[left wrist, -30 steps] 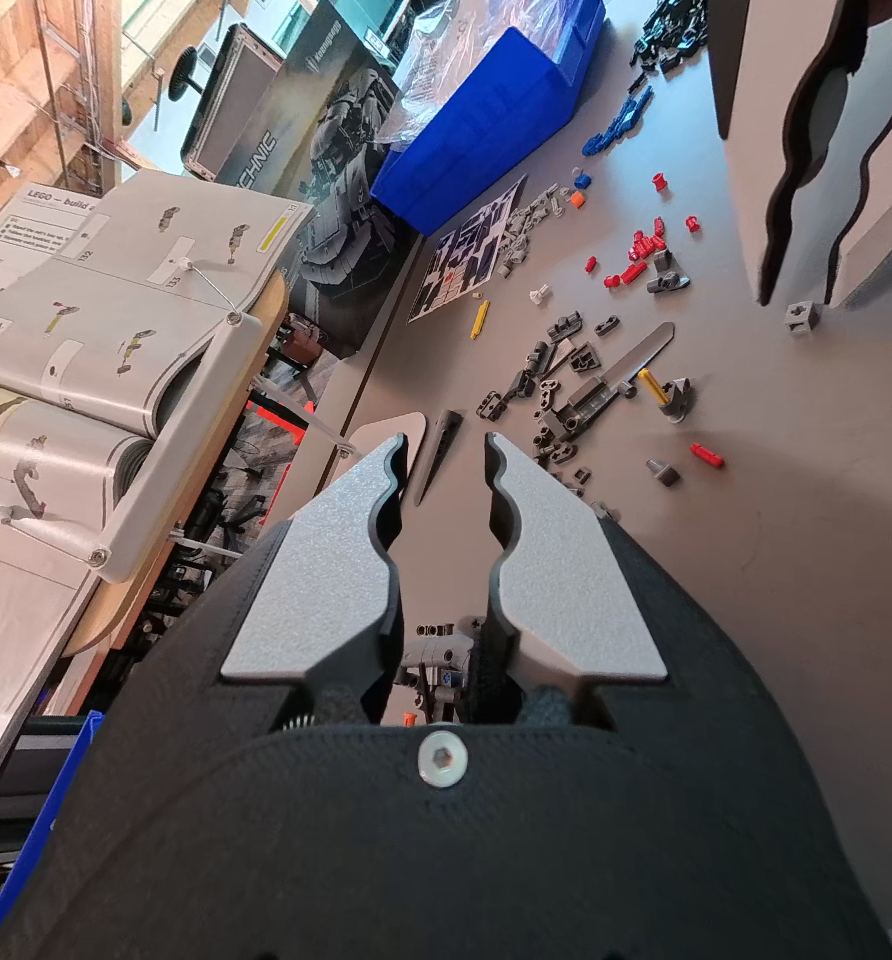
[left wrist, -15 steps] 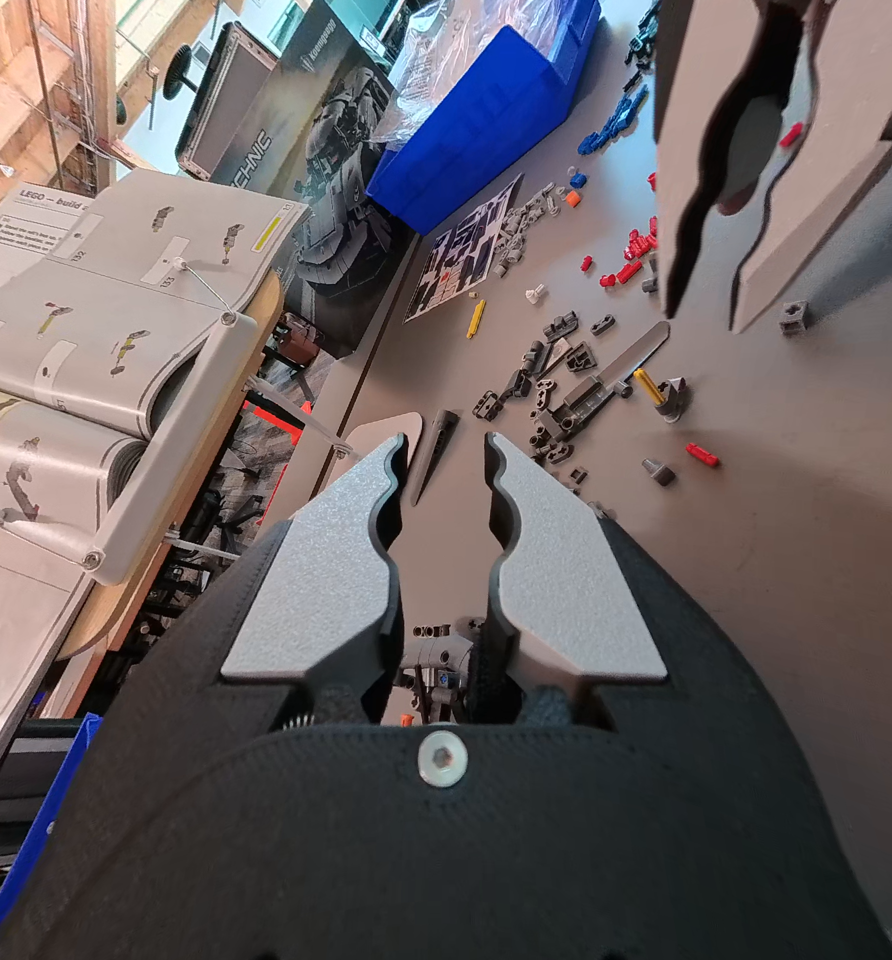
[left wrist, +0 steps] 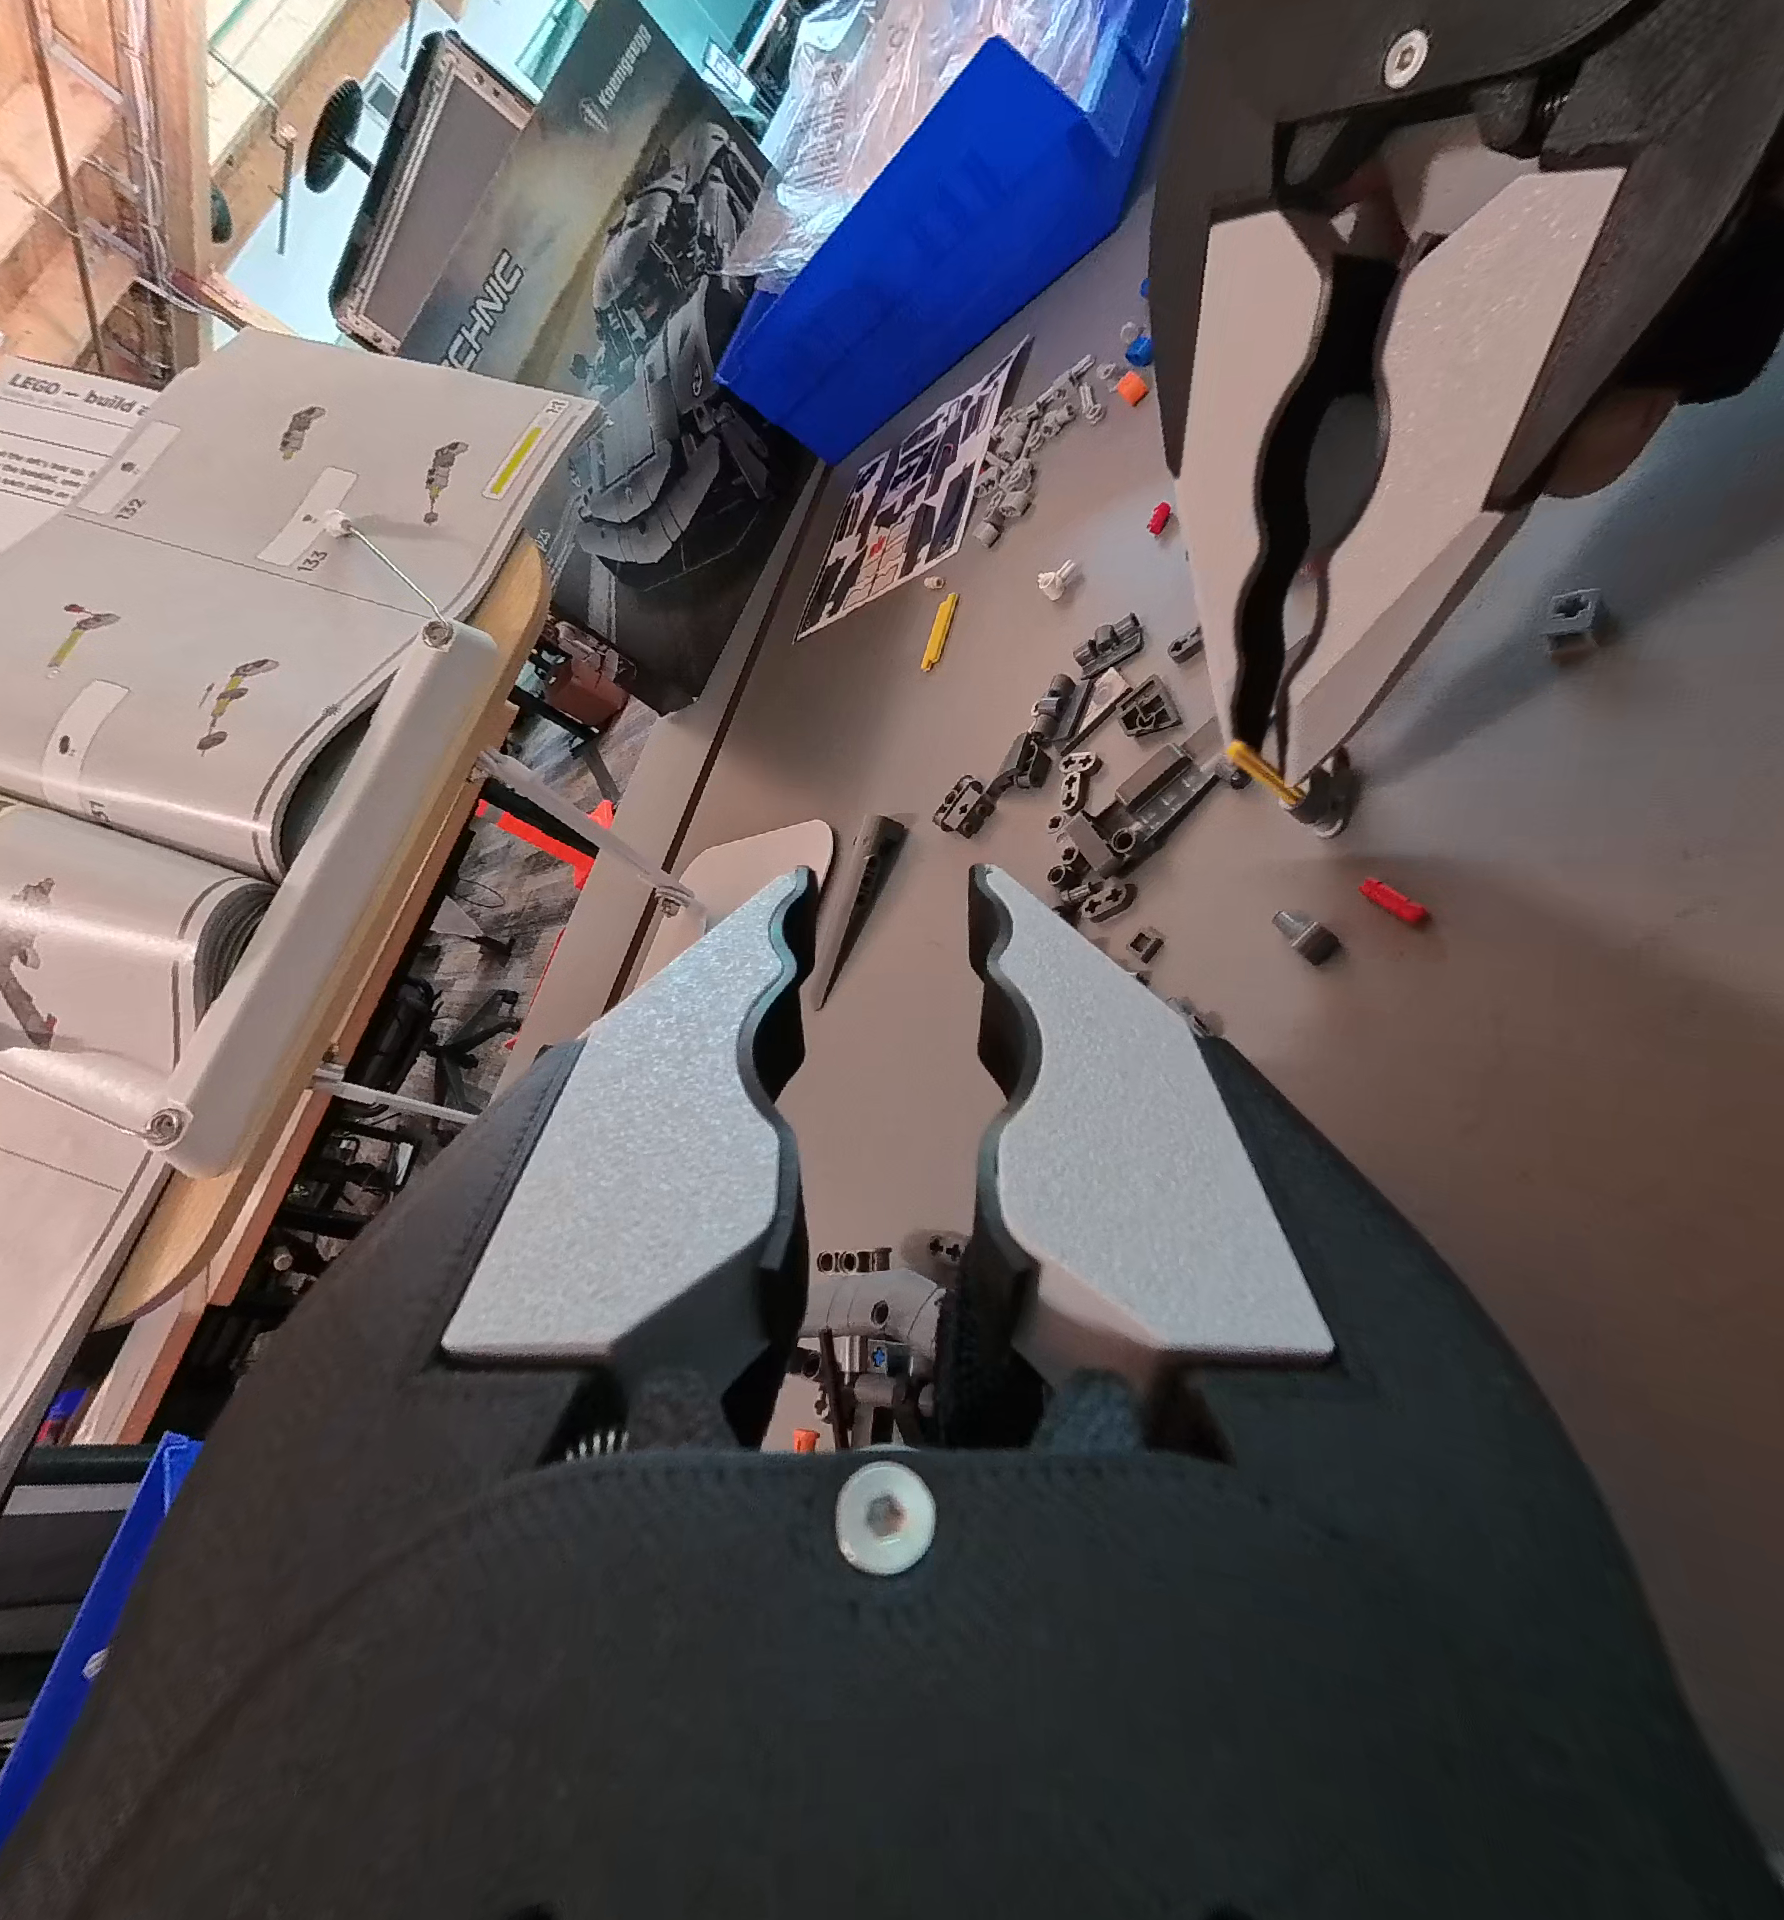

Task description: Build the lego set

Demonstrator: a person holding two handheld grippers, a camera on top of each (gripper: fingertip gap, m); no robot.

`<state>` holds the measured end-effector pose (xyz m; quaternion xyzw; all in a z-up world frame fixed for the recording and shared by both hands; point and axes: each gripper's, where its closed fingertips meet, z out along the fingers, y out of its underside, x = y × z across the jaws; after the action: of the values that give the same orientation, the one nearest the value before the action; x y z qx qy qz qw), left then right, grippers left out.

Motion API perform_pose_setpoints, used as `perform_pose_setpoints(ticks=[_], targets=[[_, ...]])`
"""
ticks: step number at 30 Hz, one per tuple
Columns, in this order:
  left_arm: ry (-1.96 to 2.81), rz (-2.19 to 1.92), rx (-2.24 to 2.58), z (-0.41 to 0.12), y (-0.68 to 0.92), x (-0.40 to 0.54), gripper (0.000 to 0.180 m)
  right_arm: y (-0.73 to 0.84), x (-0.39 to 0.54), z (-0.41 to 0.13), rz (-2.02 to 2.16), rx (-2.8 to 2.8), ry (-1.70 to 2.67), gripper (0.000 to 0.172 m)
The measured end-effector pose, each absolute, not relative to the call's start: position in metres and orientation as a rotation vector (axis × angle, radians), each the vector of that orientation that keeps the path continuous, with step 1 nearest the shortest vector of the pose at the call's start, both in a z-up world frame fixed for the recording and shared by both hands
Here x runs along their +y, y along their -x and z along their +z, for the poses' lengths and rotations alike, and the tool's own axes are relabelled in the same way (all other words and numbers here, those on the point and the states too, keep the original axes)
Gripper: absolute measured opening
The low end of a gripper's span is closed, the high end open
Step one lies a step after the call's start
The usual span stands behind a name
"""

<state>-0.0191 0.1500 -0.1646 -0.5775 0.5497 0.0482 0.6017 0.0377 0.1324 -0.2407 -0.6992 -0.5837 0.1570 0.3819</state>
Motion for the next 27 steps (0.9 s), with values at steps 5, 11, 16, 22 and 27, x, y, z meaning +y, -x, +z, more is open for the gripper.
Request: perform_pose_setpoints(ticks=[5, 11, 16, 22, 27], targets=[[1.339, 0.110, 1.277, -0.165, 0.019, 0.150, 0.027, -0.038, 0.129, -0.240, 0.394, -1.499, 1.749, 0.000], [1.345, 0.108, 1.282, -0.168, 0.018, 0.150, 0.027, -0.044, 0.118, -0.242, 0.284, -1.536, 1.693, 0.000], [1.347, 0.106, 1.290, -0.170, 0.016, 0.150, 0.027, -0.047, 0.100, -0.252, 0.205, -1.588, 1.673, 0.000], [1.350, 0.106, 1.291, -0.171, 0.016, 0.150, 0.027, -0.055, 0.106, -0.240, 0.202, -1.531, 1.697, 0.009], [1.346, 0.109, 1.288, -0.169, 0.016, 0.150, 0.027, -0.055, 0.116, -0.237, 0.215, -1.628, 1.656, 0.016]])
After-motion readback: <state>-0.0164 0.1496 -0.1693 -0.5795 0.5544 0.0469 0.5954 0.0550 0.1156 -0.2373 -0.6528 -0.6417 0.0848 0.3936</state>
